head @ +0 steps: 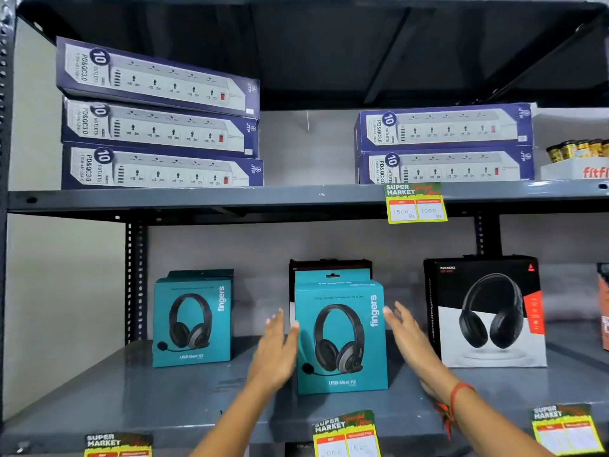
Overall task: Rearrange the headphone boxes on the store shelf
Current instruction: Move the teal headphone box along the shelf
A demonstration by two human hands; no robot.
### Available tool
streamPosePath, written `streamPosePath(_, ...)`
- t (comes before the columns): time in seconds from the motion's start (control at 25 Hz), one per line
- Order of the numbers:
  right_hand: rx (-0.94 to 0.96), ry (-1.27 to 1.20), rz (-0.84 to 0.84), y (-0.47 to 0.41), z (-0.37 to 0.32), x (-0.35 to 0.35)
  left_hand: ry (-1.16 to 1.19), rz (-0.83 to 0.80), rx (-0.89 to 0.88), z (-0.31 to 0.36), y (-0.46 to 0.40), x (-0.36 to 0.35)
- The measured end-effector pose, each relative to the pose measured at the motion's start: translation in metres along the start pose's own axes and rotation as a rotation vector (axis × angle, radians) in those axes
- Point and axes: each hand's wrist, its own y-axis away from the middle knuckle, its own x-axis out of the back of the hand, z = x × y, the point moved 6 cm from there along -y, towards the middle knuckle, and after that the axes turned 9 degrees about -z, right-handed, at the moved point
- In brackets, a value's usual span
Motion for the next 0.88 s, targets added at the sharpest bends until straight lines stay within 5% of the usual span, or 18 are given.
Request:
streamPosePath(0.16, -0.062, -0.162, -0.188, 0.014, 0.02, -0.026, 0.309, -0.113, 0.147, -0.013, 0.003, -0.033)
streamPosePath(0.32, -0.013, -0.195, -0.161, 0.014, 0.009, -0.015, 0.439, -0.085, 0.195, -0.008, 0.008, -0.028)
streamPosePath(0.56, 0.051, -0.054, -0.057, 0.022, -0.028, 0.032, 0.323, 0.117, 0.201, 0.024, 0.019, 0.007)
streamPosePath(0.88, 0.15, -0.038, -0.156, 0.035, -0.048, 0.004, 0.203, 0.254, 0.257, 0.016, 0.048, 0.026)
